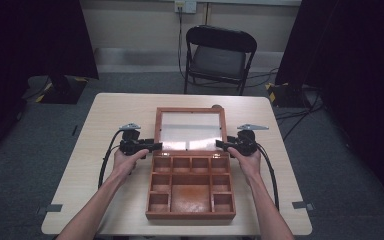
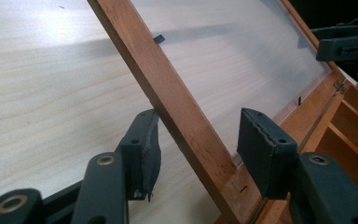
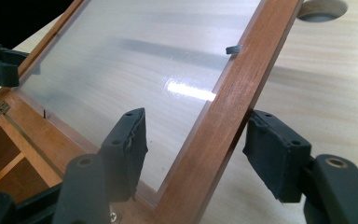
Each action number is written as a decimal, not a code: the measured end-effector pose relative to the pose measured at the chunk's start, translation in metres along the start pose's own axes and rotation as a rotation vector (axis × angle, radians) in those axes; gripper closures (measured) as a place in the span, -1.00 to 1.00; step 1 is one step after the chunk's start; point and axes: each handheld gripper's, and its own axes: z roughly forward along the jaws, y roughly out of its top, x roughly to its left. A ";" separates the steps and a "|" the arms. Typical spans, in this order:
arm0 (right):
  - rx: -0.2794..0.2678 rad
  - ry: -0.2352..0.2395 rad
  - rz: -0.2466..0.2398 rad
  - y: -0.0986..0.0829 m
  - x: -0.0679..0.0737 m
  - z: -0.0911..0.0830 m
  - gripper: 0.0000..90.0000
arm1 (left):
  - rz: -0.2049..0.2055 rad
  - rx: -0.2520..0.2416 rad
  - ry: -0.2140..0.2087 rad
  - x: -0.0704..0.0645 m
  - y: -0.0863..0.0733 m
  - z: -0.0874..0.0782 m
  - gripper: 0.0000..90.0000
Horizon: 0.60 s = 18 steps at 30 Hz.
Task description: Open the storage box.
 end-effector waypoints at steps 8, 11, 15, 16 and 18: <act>0.010 -0.003 0.008 -0.001 0.000 0.004 -0.22 | -0.011 0.011 0.004 0.000 0.001 0.001 0.05; 0.014 -0.003 0.013 -0.002 0.001 0.006 -0.26 | -0.018 0.015 0.004 0.001 0.001 0.003 0.02; 0.021 0.007 0.035 -0.003 0.000 0.006 -0.29 | 0.002 0.017 0.037 0.000 0.002 0.002 0.03; 0.030 0.010 0.044 -0.003 -0.001 0.007 -0.31 | 0.001 0.022 0.030 0.000 0.002 0.003 0.03; 0.034 0.019 0.062 -0.005 -0.003 0.009 -0.32 | -0.008 0.037 0.027 0.002 0.002 0.004 0.00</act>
